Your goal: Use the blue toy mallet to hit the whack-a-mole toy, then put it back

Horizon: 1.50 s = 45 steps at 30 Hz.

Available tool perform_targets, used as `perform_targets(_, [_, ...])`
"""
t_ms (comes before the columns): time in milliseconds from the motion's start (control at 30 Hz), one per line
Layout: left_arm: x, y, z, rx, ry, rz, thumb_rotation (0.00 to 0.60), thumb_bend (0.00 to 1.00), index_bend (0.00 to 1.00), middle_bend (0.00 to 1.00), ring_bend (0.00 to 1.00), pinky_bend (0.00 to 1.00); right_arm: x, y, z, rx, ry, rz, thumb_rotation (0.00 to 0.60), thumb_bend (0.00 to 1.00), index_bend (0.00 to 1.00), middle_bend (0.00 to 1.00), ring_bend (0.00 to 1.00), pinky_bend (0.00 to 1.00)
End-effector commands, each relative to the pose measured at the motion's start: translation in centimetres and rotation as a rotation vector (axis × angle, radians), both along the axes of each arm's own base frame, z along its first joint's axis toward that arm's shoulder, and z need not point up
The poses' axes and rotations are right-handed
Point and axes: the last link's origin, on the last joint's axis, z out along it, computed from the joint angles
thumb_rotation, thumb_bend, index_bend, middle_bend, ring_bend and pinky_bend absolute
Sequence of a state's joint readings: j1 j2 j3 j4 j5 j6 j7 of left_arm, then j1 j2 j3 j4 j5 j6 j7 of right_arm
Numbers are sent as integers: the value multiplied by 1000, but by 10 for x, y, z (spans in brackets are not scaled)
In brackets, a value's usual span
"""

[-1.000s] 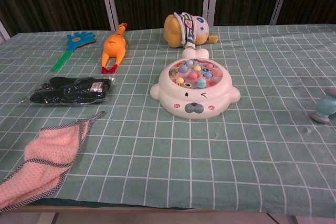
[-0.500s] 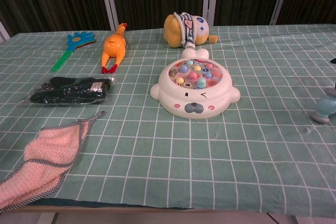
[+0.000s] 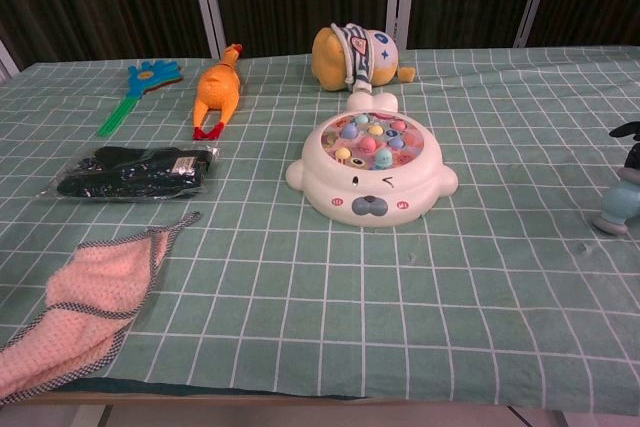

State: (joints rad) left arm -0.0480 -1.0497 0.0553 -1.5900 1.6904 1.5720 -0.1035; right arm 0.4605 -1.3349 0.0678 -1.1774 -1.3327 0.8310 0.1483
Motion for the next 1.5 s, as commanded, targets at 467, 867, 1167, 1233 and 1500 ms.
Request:
perform_targets(467, [0,-1,1,-1,-3,-3,600,428,30,38,0,0,3,1,-8,15,-5,7,600,551,596,134,0,25])
perform_targets(867, [0,-2,2,0,-7,-5,600,426,31,38,0,0,7,8,-12,24,11,33,600,551,610,135,0,29])
perform_targets(1167, [0,-2,2,-2,-6,-6,600,426,31,39,0,0,6,11,-13,23,31,41,600,553,624,145,2,35])
perform_targets(1233, [0,-2,1,-3,-5,-5,600,426,30,38,0,0,6,11,-13,22,31,39,600,553,628,148,5,39])
perform_targets(1500, [1,-2,1,-3,-5,-6,600,427,31,38,0,0,5,11,-11,8,32,40,600,557,658,180,35,113])
